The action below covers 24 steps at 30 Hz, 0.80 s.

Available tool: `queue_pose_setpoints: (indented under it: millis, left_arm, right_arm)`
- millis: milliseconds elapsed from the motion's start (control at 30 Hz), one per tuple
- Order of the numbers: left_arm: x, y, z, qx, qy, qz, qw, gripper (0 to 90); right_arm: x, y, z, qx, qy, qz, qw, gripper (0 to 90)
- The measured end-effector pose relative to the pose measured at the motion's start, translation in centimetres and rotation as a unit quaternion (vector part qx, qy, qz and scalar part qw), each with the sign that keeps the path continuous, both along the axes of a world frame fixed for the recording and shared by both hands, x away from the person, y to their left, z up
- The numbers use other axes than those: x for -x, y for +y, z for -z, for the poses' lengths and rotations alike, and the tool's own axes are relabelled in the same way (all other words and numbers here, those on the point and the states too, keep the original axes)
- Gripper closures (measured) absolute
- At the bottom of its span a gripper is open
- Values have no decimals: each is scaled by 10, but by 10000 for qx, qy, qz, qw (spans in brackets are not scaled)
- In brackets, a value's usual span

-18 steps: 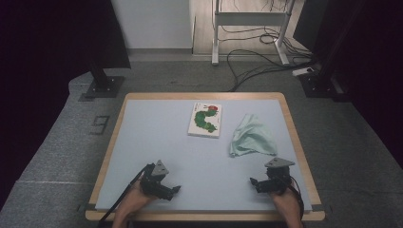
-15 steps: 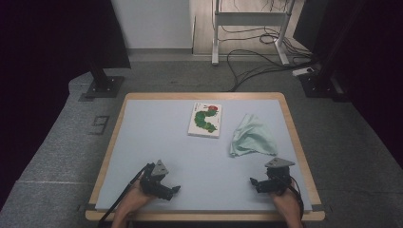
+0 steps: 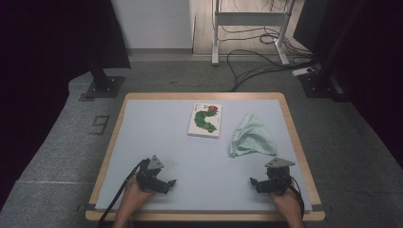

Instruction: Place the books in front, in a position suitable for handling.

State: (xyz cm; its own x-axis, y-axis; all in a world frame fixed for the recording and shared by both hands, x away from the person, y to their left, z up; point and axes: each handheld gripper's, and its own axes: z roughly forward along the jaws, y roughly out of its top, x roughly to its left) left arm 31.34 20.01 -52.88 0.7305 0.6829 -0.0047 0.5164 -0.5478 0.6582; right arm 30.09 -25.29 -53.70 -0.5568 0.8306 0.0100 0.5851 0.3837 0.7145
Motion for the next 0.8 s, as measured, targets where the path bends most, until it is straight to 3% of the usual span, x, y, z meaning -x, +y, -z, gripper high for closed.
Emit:
queue_pose_setpoints:
  millis: [400, 800]
  left_arm:
    - [1, 0, 0, 27, -7, -52, 10000, 0]
    - [1, 0, 0, 23, -18, -56, 10000, 0]
  right_arm:
    - [-1, 2, -3, 67, 99, 50, 9999, 0]
    - [-14, 3, -19, -51, -163, -53, 9998, 0]
